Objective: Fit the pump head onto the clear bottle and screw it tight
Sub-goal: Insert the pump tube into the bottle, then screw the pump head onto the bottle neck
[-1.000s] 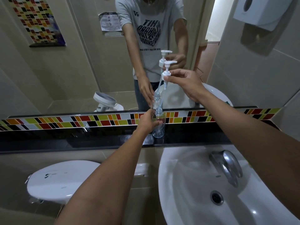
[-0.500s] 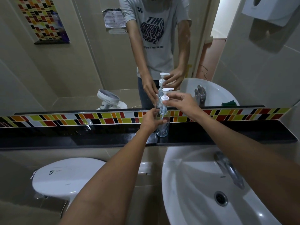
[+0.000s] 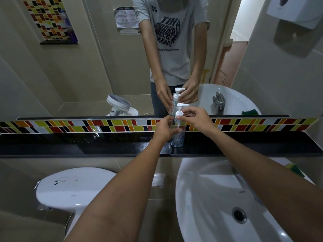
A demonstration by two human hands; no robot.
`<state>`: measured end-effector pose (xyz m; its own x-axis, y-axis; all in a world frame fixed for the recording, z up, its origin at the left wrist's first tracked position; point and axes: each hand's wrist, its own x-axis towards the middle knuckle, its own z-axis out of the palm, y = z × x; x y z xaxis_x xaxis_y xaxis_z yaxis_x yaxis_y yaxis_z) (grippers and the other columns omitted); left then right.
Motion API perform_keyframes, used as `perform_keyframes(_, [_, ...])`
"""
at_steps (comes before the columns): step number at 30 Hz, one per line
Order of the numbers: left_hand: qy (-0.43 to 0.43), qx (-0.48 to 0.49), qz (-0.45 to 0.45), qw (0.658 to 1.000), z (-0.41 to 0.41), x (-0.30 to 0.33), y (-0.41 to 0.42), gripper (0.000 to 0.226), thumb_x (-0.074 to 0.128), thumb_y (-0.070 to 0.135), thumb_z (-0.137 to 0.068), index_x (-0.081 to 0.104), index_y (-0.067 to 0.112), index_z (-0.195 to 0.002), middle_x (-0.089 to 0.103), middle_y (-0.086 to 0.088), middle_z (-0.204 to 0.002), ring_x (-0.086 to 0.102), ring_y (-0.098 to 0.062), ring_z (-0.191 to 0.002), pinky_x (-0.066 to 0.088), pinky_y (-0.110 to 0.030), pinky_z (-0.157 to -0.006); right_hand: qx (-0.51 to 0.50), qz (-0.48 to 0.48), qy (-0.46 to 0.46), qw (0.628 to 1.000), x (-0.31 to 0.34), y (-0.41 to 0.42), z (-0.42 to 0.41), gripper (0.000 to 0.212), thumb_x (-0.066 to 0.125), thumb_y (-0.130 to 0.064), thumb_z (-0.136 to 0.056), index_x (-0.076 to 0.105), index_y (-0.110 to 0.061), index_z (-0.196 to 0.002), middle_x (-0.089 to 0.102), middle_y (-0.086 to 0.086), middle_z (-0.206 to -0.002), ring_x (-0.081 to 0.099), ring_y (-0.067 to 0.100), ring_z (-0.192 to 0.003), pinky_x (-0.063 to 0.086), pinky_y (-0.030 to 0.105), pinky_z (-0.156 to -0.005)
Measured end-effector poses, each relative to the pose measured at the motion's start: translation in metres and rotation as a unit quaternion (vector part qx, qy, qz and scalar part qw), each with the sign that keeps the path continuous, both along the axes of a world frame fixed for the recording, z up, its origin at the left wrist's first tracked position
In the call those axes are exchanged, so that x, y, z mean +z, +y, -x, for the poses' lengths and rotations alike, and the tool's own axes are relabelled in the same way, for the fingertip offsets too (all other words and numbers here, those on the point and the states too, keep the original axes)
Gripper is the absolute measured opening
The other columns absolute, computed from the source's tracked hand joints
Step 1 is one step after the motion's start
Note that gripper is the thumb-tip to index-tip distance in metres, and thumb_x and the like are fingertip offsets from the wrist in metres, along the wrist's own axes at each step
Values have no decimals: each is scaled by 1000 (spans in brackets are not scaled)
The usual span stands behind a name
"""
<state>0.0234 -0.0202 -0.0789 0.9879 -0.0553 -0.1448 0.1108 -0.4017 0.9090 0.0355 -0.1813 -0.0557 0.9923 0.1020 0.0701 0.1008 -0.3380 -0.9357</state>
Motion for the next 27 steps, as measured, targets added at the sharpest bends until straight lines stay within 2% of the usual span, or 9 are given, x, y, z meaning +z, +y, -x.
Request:
perform_keyframes(5, [-10, 3, -11, 1000, 1, 0, 0, 60, 84, 11, -75, 58, 8, -129, 63, -19, -123, 58, -32, -117, 49, -34, -88, -40, 25, -32, 998, -4, 9, 7, 32, 89, -17, -78, 66, -8, -98, 74, 6, -89, 70, 14, -78, 57, 12, -66])
perform_keyframes(8, [-11, 0, -10, 1000, 2, 1, 0, 64, 83, 10, -77, 55, 11, -134, 61, -14, -130, 55, -27, -123, 49, -35, -96, -75, 60, -44, 994, -5, 12, 11, 38, 88, -36, -78, 65, -9, -91, 71, -1, -82, 67, 11, -75, 55, 21, -67])
perform_keyframes(11, [-7, -4, -1, 1000, 3, 3, -2, 64, 81, 7, -78, 53, 11, -135, 59, -11, -134, 52, -24, -127, 49, -32, -95, -101, 56, -36, 993, -5, 12, 12, 46, 86, -44, -77, 67, -9, -101, 72, 0, -91, 69, 11, -83, 57, 25, -69])
perform_keyframes(13, [-10, -7, -7, 1000, 4, 3, -2, 60, 81, 7, -79, 54, 11, -133, 61, -9, -130, 54, -23, -123, 49, -24, -85, -85, 28, 0, 996, -1, 15, 12, 58, 88, -40, -77, 63, -11, -120, 72, 4, -106, 70, 11, -89, 57, 20, -64])
perform_keyframes(14, [-15, -9, -14, 1000, 4, 4, -1, 57, 80, 8, -80, 55, 10, -130, 63, -8, -125, 57, -21, -118, 48, -17, -77, -55, -3, 24, 998, 1, 16, 12, 63, 88, -34, -78, 60, -12, -130, 74, 5, -110, 72, 12, -92, 59, 20, -65])
perform_keyframes(16, [-22, -14, -38, 999, 5, 5, 0, 49, 79, 9, -81, 56, 9, -124, 63, -4, -113, 57, -17, -104, 42, -11, -62, 4, -33, 41, 999, -2, 15, 8, 59, 86, -23, -82, 61, -12, -134, 77, 8, -113, 76, 18, -101, 65, 36, -81])
perform_keyframes(18, [-23, -19, -53, 998, 4, 5, 0, 49, 80, 12, -81, 56, 9, -123, 64, -5, -114, 56, -15, -101, 43, -13, -64, 25, -24, 32, 999, -5, 13, 7, 49, 83, -19, -85, 66, -10, -129, 78, 8, -115, 75, 21, -108, 62, 46, -91])
perform_keyframes(21, [-22, -19, -52, 998, 3, 4, -1, 54, 81, 13, -79, 55, 9, -127, 64, -7, -122, 57, -16, -107, 46, -24, -76, 1, -34, 12, 999, -10, 9, 11, 46, 82, -12, -85, 69, -8, -129, 78, 10, -115, 75, 22, -108, 62, 42, -91])
perform_keyframes(27, [-23, -20, -51, 998, 4, 5, -2, 57, 81, 13, -79, 53, 10, -129, 62, -5, -122, 57, -15, -104, 47, -26, -79, -56, -28, 3, 998, -11, -4, 6, 38, 87, -15, -79, 74, -2, -113, 79, 11, -105, 76, 24, -99, 62, 34, -91])
